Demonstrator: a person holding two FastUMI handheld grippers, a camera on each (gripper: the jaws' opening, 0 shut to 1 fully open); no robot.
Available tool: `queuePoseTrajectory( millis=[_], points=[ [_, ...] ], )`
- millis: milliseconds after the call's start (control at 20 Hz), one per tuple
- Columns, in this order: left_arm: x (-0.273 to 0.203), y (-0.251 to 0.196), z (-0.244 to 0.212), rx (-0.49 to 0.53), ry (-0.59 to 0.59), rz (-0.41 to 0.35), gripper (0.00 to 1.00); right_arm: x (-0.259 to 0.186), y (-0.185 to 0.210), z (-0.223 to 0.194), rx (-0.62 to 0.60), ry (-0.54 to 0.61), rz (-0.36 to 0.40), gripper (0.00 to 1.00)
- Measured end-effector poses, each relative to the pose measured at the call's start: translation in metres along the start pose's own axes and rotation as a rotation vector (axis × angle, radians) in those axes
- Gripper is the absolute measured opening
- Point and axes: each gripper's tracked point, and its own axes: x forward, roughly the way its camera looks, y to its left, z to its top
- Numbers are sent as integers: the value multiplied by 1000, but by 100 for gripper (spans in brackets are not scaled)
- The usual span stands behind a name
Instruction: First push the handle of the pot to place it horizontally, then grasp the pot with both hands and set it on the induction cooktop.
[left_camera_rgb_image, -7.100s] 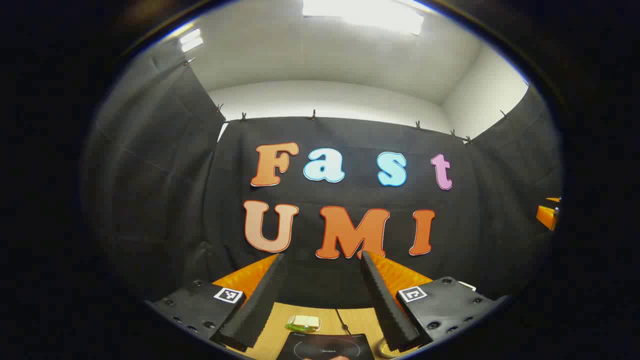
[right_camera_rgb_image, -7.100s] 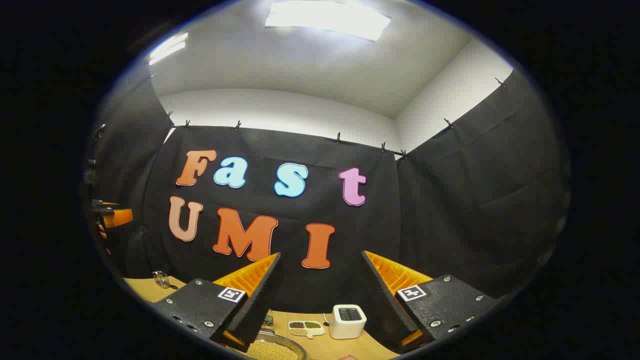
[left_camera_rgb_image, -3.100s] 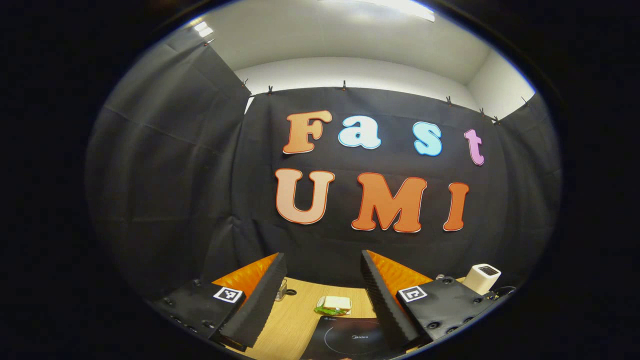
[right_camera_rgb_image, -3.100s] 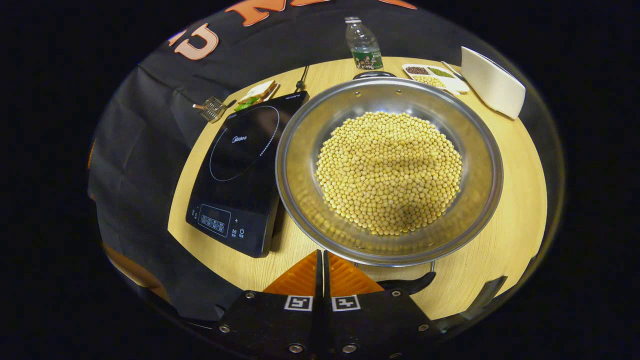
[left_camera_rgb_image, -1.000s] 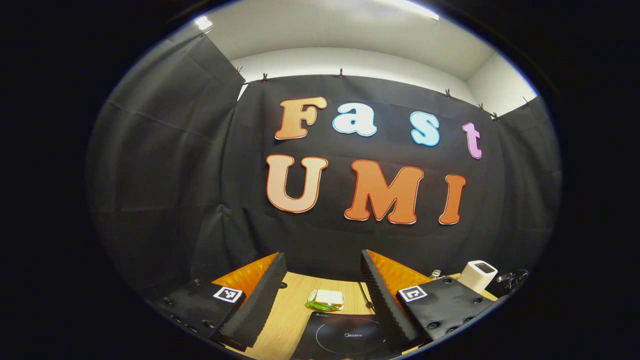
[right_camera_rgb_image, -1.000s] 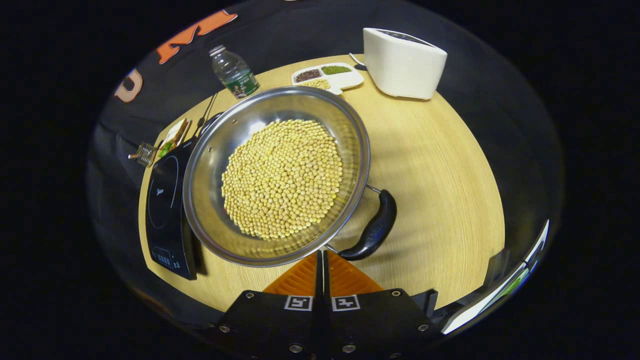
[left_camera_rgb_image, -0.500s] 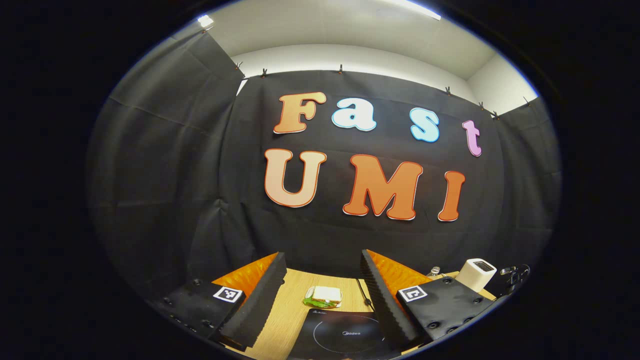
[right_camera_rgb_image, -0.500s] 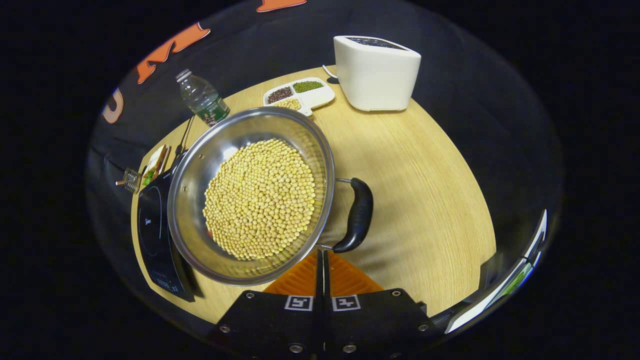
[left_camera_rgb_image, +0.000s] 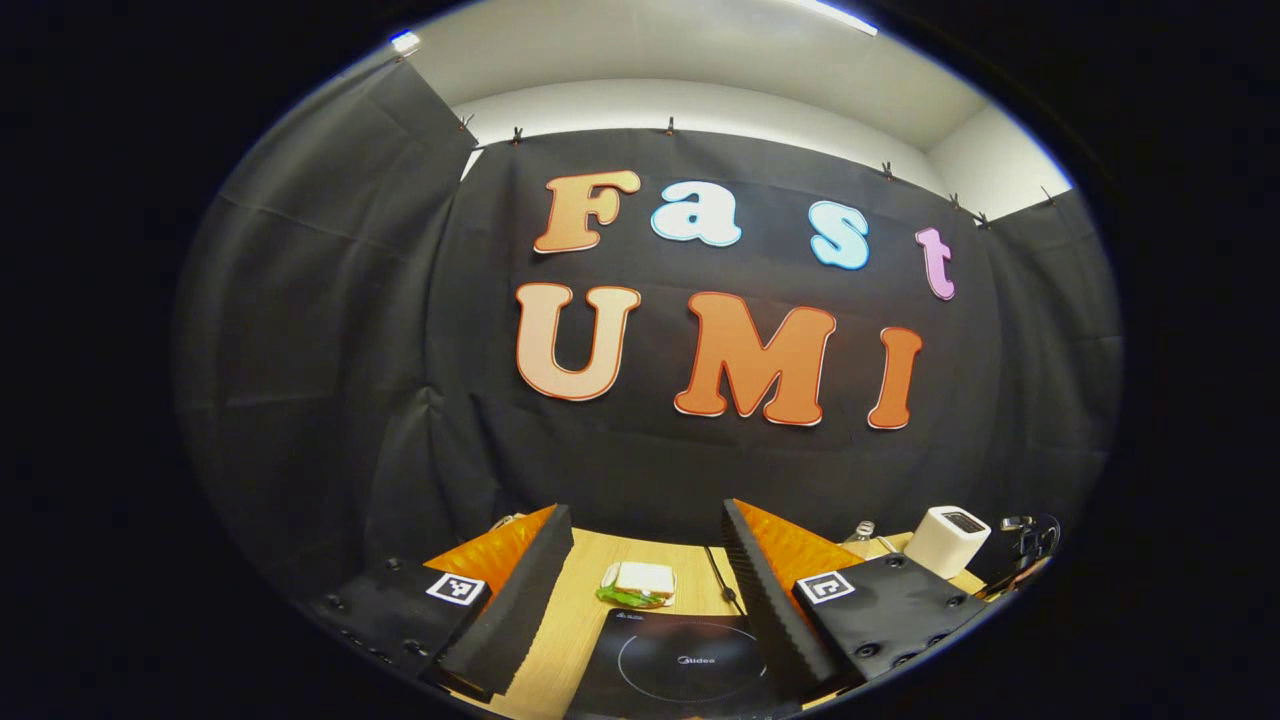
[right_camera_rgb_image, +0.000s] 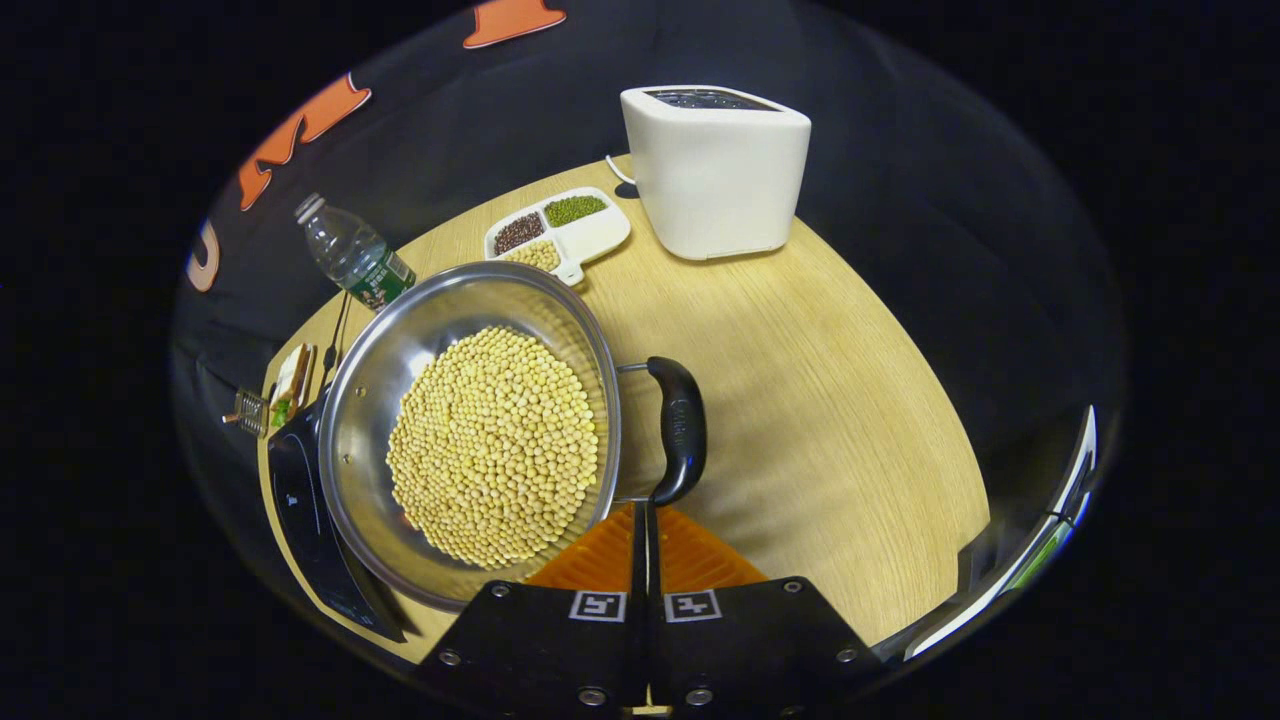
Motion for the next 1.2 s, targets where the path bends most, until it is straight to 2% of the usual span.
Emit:
queuePoseTrajectory(
  millis=[250,300,350,650,1050,1200],
  points=[
    [4,-18,-15,29,33,-41,97,9,0,15,8,-17,-16,0],
    [4,-23,-18,37,37,-52,98,11,0,19,12,-20,-16,4],
    [5,-27,-20,46,40,-60,97,14,0,23,17,-23,-14,0],
    [4,-38,-34,106,73,-87,97,25,2,43,39,-29,-1,0],
    [7,-60,-72,99,149,-128,98,25,1,56,34,-64,5,0],
    [14,-81,-99,82,217,-162,98,13,-5,73,43,-137,9,0]
  ],
)
